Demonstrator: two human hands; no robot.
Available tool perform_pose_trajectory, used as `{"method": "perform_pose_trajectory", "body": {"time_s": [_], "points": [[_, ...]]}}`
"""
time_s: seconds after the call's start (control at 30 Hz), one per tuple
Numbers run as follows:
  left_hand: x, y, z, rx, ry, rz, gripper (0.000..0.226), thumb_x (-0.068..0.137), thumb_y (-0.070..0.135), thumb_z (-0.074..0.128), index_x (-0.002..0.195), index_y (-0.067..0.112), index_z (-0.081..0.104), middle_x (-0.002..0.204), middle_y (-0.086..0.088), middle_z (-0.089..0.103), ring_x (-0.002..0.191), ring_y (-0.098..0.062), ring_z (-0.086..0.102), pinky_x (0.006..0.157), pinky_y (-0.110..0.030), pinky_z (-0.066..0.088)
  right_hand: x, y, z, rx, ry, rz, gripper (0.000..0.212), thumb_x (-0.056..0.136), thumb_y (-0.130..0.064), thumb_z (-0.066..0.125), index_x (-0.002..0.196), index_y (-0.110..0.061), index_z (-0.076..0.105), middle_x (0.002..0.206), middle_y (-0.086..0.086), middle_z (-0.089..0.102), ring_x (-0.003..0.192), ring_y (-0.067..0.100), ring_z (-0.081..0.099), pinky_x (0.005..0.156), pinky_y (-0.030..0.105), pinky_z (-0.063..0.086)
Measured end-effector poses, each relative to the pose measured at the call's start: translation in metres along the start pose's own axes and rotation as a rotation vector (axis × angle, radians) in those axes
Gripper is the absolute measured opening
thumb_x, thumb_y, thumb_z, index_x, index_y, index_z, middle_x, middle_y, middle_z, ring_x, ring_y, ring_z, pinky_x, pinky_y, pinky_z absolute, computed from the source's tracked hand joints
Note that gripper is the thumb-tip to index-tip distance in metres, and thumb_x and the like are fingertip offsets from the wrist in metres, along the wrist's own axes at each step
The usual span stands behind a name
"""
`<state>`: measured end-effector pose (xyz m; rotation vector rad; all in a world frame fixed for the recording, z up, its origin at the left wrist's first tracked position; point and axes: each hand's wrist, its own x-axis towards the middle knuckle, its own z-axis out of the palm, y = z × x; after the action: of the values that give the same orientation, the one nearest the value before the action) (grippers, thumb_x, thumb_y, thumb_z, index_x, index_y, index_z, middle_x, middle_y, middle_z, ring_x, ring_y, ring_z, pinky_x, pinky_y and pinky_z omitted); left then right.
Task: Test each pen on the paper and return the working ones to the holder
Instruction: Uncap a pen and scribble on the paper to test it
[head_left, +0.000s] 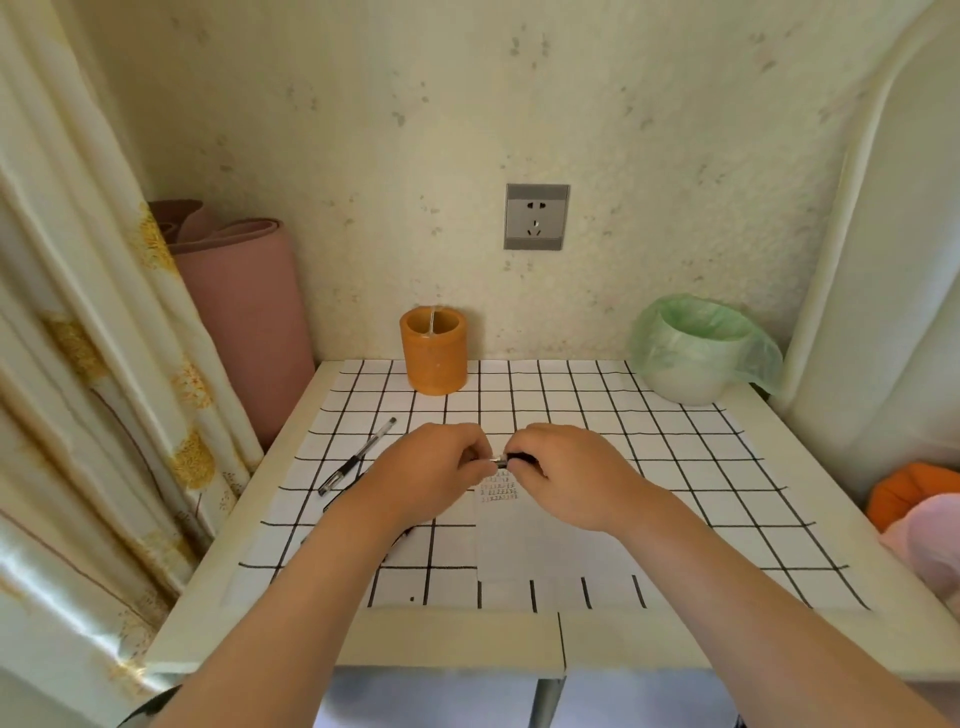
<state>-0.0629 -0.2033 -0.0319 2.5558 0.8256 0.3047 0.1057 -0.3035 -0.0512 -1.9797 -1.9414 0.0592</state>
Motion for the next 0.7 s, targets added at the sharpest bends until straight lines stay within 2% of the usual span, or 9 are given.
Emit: {"method": "perform_pose_trajectory", "body": {"time_s": [0.1, 0.23, 0.3, 0.43, 0.53, 0.6, 0.7], "points": [[-0.005, 0.003, 0.002, -0.025, 0.0, -0.04, 0.012, 0.095, 0.037, 0.062, 0.099, 0.028, 0.068, 0.083, 0.011, 0.068, 0.074, -0.003, 0.06, 0.069, -0.023, 0.05, 0.002, -0.001, -0.004, -0.019, -0.032, -0.04, 0.029, 0.1, -0.047, 0.041, 0.104, -0.032, 0.065, 0.087, -0.011, 0.066, 0.078, 0.011, 0.059, 0.068, 0.034, 0.049], [-0.006, -0.002, 0.012, -0.074, -0.034, -0.123, 0.012, 0.094, 0.027, 0.063, 0.102, 0.031, 0.07, 0.085, 0.013, 0.067, 0.075, -0.004, 0.06, 0.076, -0.031, 0.055, 0.005, 0.003, 0.001, 0.004, -0.13, -0.051, 0.027, 0.102, -0.038, 0.044, 0.105, -0.023, 0.066, 0.091, -0.011, 0.059, 0.083, 0.013, 0.054, 0.074, 0.034, 0.046], [0.003, -0.001, 0.011, -0.02, -0.022, -0.112, 0.012, 0.093, 0.026, 0.063, 0.101, 0.029, 0.071, 0.087, 0.012, 0.069, 0.077, -0.003, 0.061, 0.075, -0.027, 0.053, 0.008, 0.006, 0.007, 0.008, -0.109, -0.059, 0.024, 0.103, -0.034, 0.044, 0.102, -0.02, 0.063, 0.088, -0.008, 0.058, 0.079, 0.015, 0.053, 0.07, 0.034, 0.043], [0.019, 0.0, 0.004, -0.039, -0.018, -0.09, 0.009, 0.092, 0.024, 0.065, 0.095, 0.023, 0.073, 0.079, 0.012, 0.066, 0.069, -0.002, 0.058, 0.06, -0.018, 0.042, 0.014, 0.014, 0.011, -0.065, -0.021, -0.066, 0.024, 0.103, -0.037, 0.04, 0.101, -0.024, 0.06, 0.079, -0.011, 0.054, 0.071, 0.016, 0.051, 0.062, 0.033, 0.036], [0.022, -0.005, 0.008, -0.092, -0.049, -0.102, 0.008, 0.093, 0.024, 0.064, 0.094, 0.024, 0.072, 0.084, 0.009, 0.071, 0.075, -0.007, 0.063, 0.067, -0.023, 0.051, 0.018, 0.018, 0.013, -0.078, -0.034, -0.084, 0.027, 0.103, -0.042, 0.038, 0.101, -0.026, 0.06, 0.074, -0.012, 0.054, 0.07, 0.018, 0.056, 0.061, 0.033, 0.042], [0.023, -0.011, 0.013, -0.108, -0.055, -0.103, 0.007, 0.093, 0.026, 0.063, 0.093, 0.025, 0.071, 0.083, 0.011, 0.071, 0.077, -0.004, 0.064, 0.072, -0.027, 0.054, 0.018, 0.018, 0.015, -0.098, -0.047, -0.095, 0.03, 0.103, -0.046, 0.036, 0.102, -0.029, 0.06, 0.073, -0.011, 0.055, 0.067, 0.017, 0.053, 0.06, 0.033, 0.04], [0.024, -0.02, 0.017, -0.096, -0.058, -0.093, 0.007, 0.093, 0.027, 0.063, 0.093, 0.026, 0.07, 0.08, 0.013, 0.071, 0.075, 0.003, 0.063, 0.07, -0.02, 0.052, 0.021, 0.02, 0.018, -0.099, -0.045, -0.089, 0.031, 0.102, -0.05, 0.036, 0.102, -0.031, 0.061, 0.068, -0.01, 0.055, 0.064, 0.014, 0.049, 0.057, 0.031, 0.034]]}}
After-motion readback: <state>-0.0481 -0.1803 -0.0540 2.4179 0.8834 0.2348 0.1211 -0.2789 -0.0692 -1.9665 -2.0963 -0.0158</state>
